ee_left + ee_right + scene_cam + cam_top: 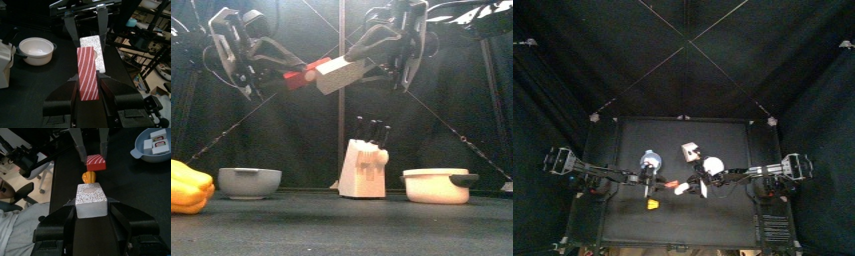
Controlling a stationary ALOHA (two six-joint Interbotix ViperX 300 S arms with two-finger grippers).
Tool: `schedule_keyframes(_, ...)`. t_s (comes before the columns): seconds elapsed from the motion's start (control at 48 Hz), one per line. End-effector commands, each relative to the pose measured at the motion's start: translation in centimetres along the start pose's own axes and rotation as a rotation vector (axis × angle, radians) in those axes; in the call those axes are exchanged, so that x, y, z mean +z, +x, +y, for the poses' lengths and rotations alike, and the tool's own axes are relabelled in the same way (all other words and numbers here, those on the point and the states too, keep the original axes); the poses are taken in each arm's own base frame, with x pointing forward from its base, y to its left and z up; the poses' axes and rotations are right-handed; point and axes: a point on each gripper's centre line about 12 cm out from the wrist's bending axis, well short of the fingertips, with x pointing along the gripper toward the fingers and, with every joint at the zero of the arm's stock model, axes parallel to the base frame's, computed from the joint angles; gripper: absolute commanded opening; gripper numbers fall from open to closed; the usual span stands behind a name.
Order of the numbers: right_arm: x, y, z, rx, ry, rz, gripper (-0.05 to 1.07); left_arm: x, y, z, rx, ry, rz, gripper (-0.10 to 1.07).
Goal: Separate salmon and rice
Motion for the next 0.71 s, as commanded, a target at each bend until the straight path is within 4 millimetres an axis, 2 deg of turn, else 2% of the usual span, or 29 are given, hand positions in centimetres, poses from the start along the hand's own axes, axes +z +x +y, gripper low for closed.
schedule_keyframes(0.0, 0.94, -1.09, 0.88, 0.025, -0.002, -0.038, 0.54, 0.78, -0.38, 0.1, 0.003, -0.001, -0.031, 0.49)
schedule_keyframes(0.229, 0.17, -1.51, 1.01, 0.029, 0.002, -0.025, 0.54, 0.59, -1.3, 0.2, 0.003, 0.0, -0.032, 0.49)
schedule_keyframes(0.688, 0.2, -1.49, 1.09, 0.031, 0.005, -0.026, 0.54, 0.45, -1.26, 0.22, 0.004, 0.001, -0.025, 0.49)
